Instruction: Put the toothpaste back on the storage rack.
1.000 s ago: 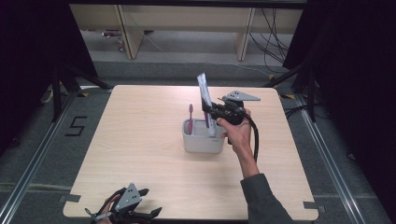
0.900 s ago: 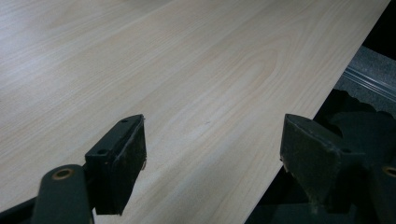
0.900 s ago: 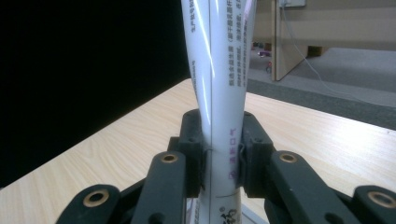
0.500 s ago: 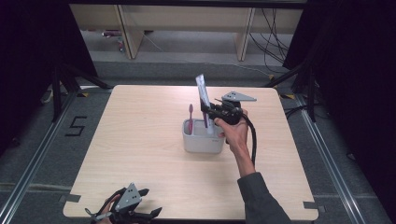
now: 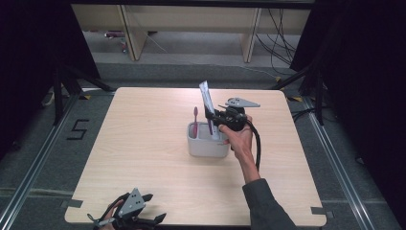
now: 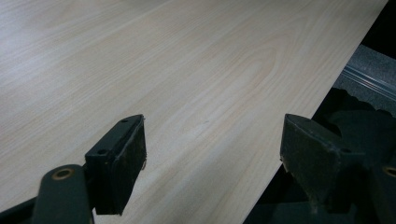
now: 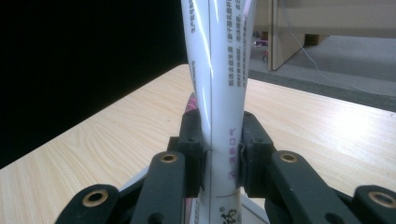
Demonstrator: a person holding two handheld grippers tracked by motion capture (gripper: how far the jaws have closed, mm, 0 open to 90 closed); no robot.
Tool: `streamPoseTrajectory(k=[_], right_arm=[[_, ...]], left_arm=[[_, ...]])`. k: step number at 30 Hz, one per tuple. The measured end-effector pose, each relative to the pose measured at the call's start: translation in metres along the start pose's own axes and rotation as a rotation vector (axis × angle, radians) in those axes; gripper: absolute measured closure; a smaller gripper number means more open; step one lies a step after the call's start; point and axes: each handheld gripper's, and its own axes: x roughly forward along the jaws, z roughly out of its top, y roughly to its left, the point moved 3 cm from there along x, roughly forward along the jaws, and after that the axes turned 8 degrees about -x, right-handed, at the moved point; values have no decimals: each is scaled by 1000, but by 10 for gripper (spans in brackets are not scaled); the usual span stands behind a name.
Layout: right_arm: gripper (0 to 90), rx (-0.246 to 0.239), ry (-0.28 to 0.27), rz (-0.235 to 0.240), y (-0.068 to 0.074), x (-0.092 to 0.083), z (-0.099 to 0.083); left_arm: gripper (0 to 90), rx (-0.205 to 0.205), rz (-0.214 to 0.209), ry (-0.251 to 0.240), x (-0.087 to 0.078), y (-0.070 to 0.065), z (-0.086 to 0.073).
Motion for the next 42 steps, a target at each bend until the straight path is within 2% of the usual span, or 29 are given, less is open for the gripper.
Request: streamPoseTrajectory(k=[1,3,5,6,9,10,11,13,17,18,19,20,21,22,24,26,27,28,29,30,34,35,38,39,42], right_arm=[[745,22,8,-1,2,0,-1],[744,-2,4,2,1,2,-2],[744,4,15,11,3,2,-2],[744,-8,19,2,2,3,-3],[744,6,26,4,4,4,-4],[744,-21,20,9,3,5,-4],[743,-30,25,4,3,5,-4],[743,-18,37,16,5,7,-7],[743,-39,40,7,3,8,-9],[742,-40,48,19,3,8,-10],[742,-35,51,6,3,7,-11],[742,-62,55,-11,2,7,-11],[742,-62,55,-11,2,7,-11],[742,-39,56,2,4,8,-12],[742,-53,64,0,3,7,-13],[742,-69,65,7,2,8,-14],[742,-56,73,-8,3,8,-14],[741,-24,89,10,6,8,-15],[742,-47,76,-1,5,9,-15],[741,-67,88,-1,3,8,-15],[740,-62,93,12,5,10,-16],[740,-74,89,9,4,11,-16],[739,-54,113,-1,6,12,-18],[739,-72,126,-6,5,12,-17],[738,-72,129,10,6,14,-19]], left_arm=[[222,0,0,0,0,0,0],[222,0,-1,0,0,0,0],[222,2,-1,0,0,0,0],[222,1,2,6,-1,0,0],[222,5,3,5,-1,0,0],[222,3,2,4,-1,0,0],[222,21,-7,-5,0,1,1],[222,-5,0,1,-1,-1,0],[222,-2,-6,6,0,-1,0],[222,-3,-6,8,0,-1,-1],[222,-4,-7,8,0,-1,-1],[222,-7,-8,8,0,-1,-1],[222,-7,-8,8,0,-1,-1],[222,-8,-8,9,0,-1,-1],[222,-16,-12,6,0,-2,-1],[222,-6,-7,9,0,-1,-1],[222,-4,-6,8,0,-1,-1],[222,-3,-6,7,0,-1,-1],[222,-8,-6,5,0,-1,-1],[222,-1,-7,2,1,0,0],[222,8,-4,6,0,0,0],[222,8,-4,6,0,0,0],[222,14,-1,9,0,1,0],[222,11,-2,6,0,0,0],[222,7,-2,6,0,0,0]])
